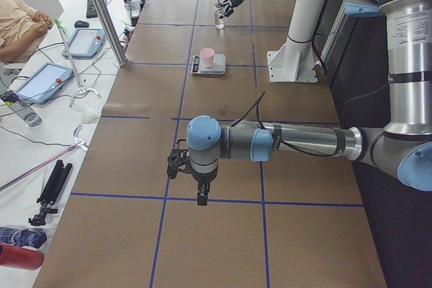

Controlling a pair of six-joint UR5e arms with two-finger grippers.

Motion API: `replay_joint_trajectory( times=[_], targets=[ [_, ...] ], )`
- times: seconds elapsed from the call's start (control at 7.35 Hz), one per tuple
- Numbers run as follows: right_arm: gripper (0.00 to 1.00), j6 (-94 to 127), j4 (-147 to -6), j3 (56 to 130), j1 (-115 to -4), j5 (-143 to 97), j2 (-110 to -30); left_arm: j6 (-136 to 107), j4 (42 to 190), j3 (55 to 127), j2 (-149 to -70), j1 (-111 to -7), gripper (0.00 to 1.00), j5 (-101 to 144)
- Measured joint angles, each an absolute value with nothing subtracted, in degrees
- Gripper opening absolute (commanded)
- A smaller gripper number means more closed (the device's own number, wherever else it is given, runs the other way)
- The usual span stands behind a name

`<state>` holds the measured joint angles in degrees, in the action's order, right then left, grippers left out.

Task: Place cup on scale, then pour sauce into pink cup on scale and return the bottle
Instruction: 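Lift the sauce bottle with the right gripper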

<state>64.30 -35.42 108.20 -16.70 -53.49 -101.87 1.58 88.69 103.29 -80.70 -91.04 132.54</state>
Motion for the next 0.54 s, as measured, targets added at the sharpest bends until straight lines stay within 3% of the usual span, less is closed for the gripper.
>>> replay_joint_trajectory(
  times=[0.54],
  targets=[
    [0.00,64.23,-35.34,108.86,-16.78,-50.41,-101.03,1.58,88.60,103.47,-80.73,-91.01,1.00,132.54]
  ],
)
